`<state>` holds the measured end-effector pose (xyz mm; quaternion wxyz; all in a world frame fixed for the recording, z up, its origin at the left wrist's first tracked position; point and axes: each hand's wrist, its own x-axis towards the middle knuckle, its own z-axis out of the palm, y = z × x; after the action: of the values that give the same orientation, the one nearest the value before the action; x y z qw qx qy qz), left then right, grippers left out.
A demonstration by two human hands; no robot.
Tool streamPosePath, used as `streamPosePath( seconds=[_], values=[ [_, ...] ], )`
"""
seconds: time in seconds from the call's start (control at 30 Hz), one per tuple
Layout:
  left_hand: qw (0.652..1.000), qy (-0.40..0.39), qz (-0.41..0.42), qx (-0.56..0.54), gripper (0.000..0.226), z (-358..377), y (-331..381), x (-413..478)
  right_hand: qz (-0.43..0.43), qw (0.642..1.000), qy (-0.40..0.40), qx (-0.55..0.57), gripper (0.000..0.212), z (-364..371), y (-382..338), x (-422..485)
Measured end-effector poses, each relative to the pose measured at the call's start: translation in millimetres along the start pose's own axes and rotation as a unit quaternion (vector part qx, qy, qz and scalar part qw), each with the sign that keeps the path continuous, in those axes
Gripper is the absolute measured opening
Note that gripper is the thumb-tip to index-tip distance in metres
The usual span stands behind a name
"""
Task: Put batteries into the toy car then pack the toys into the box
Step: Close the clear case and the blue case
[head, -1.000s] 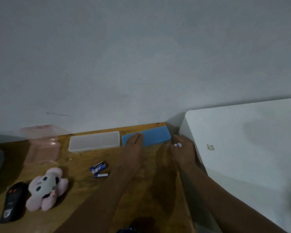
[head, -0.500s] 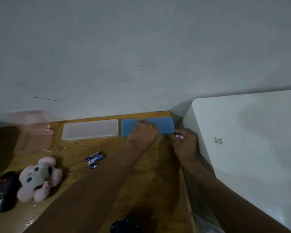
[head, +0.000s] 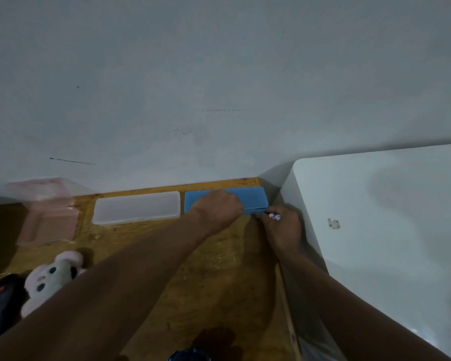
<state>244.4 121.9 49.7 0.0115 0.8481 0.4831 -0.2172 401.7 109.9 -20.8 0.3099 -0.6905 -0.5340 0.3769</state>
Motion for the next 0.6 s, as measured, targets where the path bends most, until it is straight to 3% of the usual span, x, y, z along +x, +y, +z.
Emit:
streamPosePath(
  seconds=[0.33,0.5,0.6],
  values=[
    [0.987,-0.016,-0.051,-0.150,0.013,-32,-41,-2,0.026,0.994,-0.037,-0.104,0.011,-8,-16,-6],
    [0.983,-0.013,-0.049,-0.178,0.021,-33,-54,1,0.084,0.987,-0.118,-0.066,0.010,-22,-38,-4],
    [0.981,-0.018,-0.048,-0.188,0.022,-32,-59,4,0.076,0.966,-0.228,-0.095,0.005,-35,-60,0]
  ],
)
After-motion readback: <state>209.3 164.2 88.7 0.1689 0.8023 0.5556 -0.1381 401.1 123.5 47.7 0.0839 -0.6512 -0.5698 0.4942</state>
